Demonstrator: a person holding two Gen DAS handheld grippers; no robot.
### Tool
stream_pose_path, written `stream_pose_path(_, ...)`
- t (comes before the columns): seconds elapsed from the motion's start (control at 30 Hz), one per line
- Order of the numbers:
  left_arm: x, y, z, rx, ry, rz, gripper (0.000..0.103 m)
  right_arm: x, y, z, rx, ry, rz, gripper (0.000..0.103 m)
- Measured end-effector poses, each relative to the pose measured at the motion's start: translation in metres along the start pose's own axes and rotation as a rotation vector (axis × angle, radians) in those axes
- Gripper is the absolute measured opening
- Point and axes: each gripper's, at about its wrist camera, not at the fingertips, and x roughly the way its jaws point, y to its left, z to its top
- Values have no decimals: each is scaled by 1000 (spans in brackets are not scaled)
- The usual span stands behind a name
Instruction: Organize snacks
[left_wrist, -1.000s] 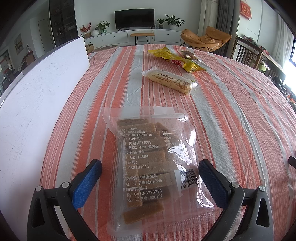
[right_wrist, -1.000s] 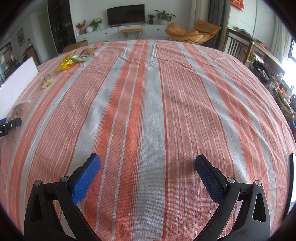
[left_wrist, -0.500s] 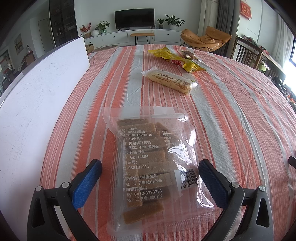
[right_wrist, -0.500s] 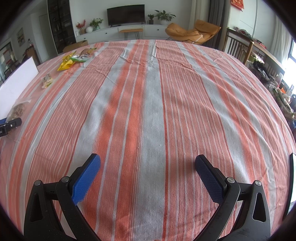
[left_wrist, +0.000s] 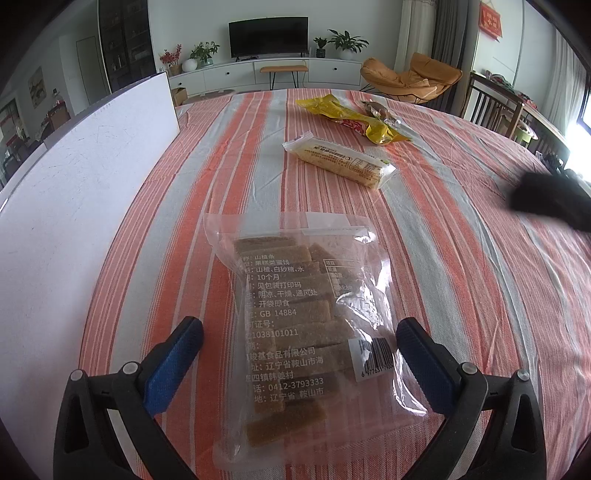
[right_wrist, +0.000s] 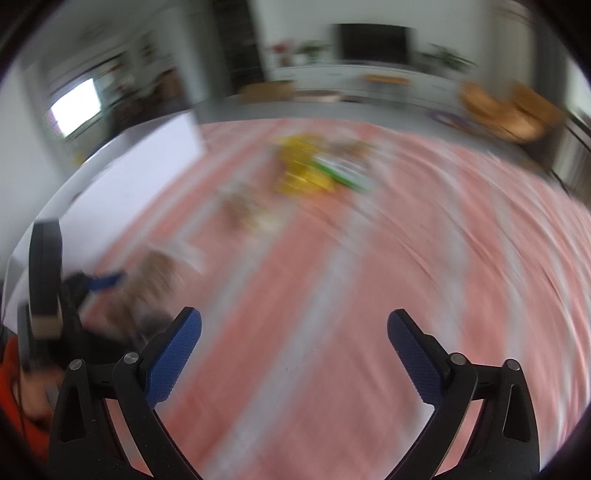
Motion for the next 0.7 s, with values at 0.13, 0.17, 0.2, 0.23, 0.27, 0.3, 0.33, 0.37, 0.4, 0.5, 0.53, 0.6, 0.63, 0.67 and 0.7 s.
stream_pose_path(0.13,0,1,0,0,0,-1,103,77,34,61,-87,107,5,100)
stream_pose_path(0.17,0,1,0,-1,0,-1,103,93,40,68,-95,133,-2,100)
stream_pose_path(0.2,0,1,0,-1,0,-1,103,108,44,74,-100,156,-9,100)
stream_pose_path(0.23,-1,1,0,-1,-1,-2,103,120,48,77,-100,175,-13,100)
stream_pose_path(0.27,-1,1,0,-1,-1,-2,103,128,50,79,-95,188,-14,100)
stream_pose_path(0.3,-1,1,0,-1,-1,-2,103,137,52,79,-84,201,-17,99)
stream_pose_path(0.33,0,1,0,-1,-1,-2,103,140,53,78,-72,203,-10,93)
stream_pose_path(0.37,0,1,0,-1,0,-2,103,140,52,75,-56,206,-7,74)
stream_pose_path(0.4,0,0,-1,-1,0,-1,103,135,53,73,-62,177,-45,37)
stream_pose_path(0.5,-1,-1,-1,-1,0,-1,103,120,40,67,-8,165,-36,31)
stream_pose_path(0.53,-1,-1,-1,-1,-1,-1,103,114,34,63,11,166,-24,31)
stream_pose_path(0.6,-1,-1,-1,-1,0,-1,103,101,26,49,16,160,-26,31)
stream_pose_path(0.63,-1,-1,-1,-1,0,-1,103,92,21,39,22,155,-25,31)
stream_pose_path(0.67,-1,-1,-1,-1,0,-1,103,82,15,29,34,142,-15,31)
stream_pose_path(0.7,-1,0,-1,-1,0,0,103,69,7,15,54,142,-24,32)
